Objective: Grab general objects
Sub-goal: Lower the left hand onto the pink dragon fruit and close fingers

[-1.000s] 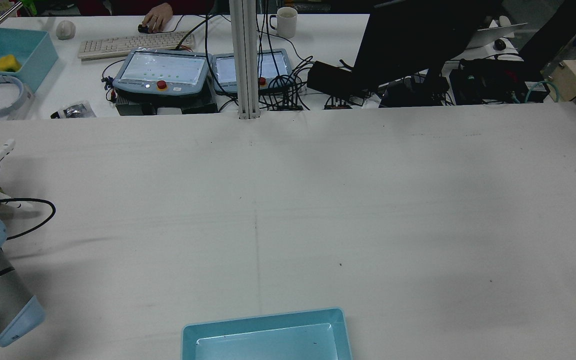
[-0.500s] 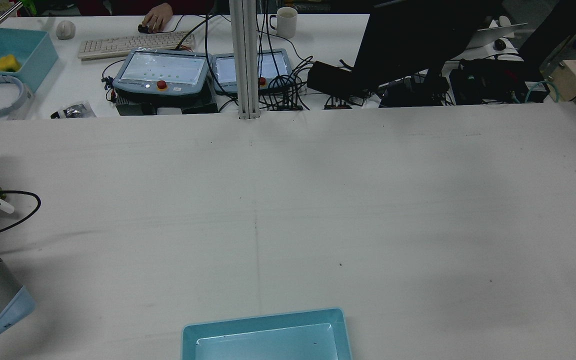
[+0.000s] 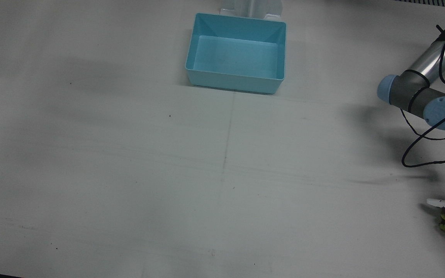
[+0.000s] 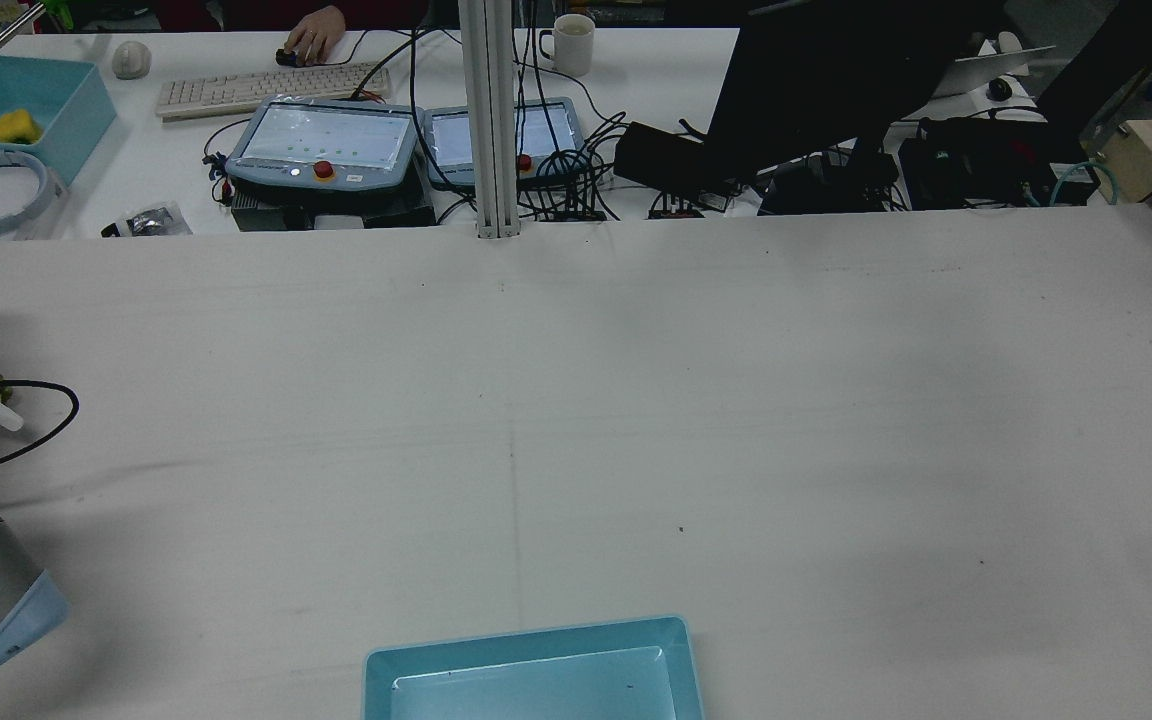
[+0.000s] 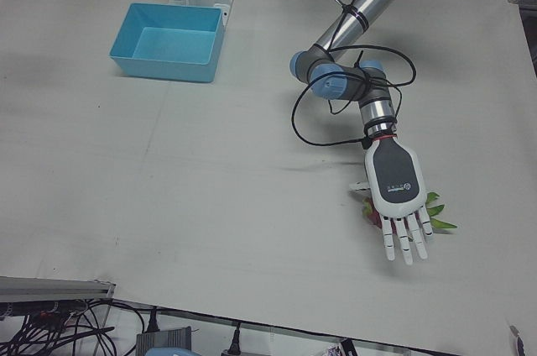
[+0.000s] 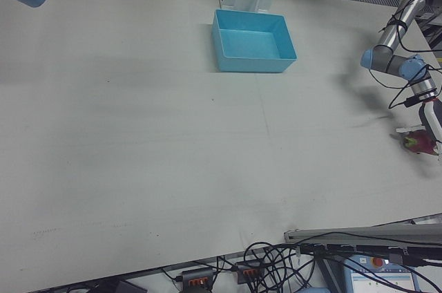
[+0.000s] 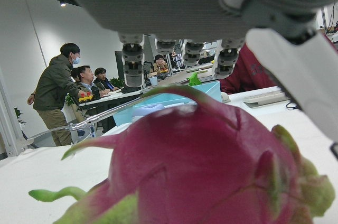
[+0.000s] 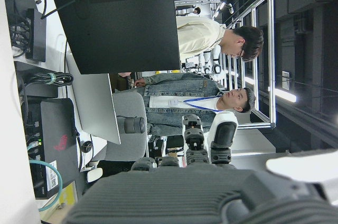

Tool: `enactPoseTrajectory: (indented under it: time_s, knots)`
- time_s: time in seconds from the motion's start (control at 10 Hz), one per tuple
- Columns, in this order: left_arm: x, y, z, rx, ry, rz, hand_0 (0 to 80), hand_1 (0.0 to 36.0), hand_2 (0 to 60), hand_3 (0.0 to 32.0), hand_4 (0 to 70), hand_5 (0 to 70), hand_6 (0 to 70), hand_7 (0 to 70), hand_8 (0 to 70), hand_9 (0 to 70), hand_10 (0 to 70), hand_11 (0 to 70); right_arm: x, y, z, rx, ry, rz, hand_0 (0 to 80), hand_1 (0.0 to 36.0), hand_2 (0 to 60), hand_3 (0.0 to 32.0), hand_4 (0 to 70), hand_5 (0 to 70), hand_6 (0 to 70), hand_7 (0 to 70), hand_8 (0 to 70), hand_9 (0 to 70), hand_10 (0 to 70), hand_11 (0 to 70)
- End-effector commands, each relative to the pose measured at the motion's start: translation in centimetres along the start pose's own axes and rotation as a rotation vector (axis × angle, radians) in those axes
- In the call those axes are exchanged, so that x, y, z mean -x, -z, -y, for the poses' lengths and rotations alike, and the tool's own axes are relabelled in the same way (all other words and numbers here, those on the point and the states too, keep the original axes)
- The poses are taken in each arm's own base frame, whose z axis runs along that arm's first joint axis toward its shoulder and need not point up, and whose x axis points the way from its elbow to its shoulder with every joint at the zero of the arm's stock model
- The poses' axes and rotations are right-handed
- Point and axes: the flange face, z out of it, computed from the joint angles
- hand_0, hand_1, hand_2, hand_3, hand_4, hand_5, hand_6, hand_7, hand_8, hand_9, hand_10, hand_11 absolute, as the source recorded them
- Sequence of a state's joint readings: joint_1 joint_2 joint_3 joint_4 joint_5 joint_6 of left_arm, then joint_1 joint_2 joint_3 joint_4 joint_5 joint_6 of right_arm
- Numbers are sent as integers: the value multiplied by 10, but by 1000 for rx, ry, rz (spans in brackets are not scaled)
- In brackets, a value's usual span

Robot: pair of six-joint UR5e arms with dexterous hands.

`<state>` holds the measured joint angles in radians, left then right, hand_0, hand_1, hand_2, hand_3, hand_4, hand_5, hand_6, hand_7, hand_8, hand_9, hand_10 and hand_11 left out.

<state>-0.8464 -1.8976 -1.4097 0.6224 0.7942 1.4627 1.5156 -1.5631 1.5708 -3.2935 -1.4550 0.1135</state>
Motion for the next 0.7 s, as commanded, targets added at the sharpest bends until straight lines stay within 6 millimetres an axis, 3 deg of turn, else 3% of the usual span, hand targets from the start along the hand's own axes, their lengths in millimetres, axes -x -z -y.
enactPoseTrajectory:
  time_s: [0.0,0.6]
  knots:
    - [26,0,-3,2,-25,17,575,194,0,18,0,68,14,100,54,6,90,151,0,0,0,0,0,1,0,0,0,0,0,0,0,0,0,0,0,0]
    - [32,-4,-1,-6,-16,11,564,200,0,0,31,77,33,126,55,11,73,125,0,0,0,0,0,1,0,0,0,0,0,0,0,0,0,0,0,0]
